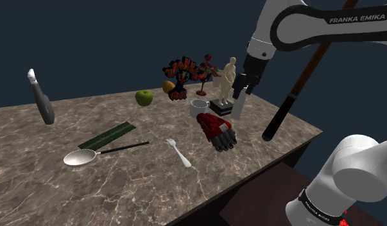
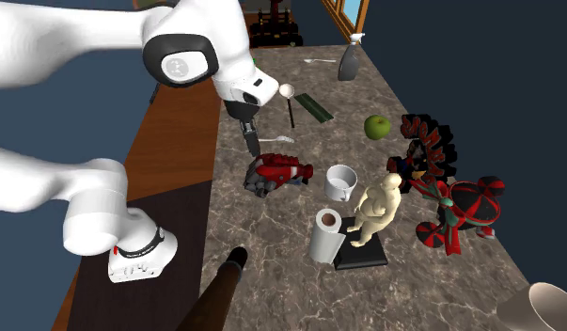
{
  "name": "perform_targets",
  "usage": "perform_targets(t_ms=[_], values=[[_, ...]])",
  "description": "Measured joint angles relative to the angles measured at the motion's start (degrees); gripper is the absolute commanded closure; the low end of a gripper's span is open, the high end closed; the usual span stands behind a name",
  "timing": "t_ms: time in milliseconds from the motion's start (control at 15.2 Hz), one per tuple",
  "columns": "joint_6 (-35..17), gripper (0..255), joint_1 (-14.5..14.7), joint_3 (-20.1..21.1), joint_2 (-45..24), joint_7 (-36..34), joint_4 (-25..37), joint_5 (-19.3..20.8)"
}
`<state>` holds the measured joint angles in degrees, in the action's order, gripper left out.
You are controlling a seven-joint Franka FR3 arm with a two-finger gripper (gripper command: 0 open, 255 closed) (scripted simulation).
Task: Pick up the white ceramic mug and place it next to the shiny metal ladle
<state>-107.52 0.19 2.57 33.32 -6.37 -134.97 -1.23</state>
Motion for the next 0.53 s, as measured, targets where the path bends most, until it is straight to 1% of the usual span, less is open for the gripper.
perform_targets(t_ms=[330, 528], values=[[-6.12, 0, -0.67, 0.36, -11.31, -0.44, 4.52, 1.07], [-8.71, 0, -0.91, 0.69, -17.54, -1.07, 7.72, 1.80]])
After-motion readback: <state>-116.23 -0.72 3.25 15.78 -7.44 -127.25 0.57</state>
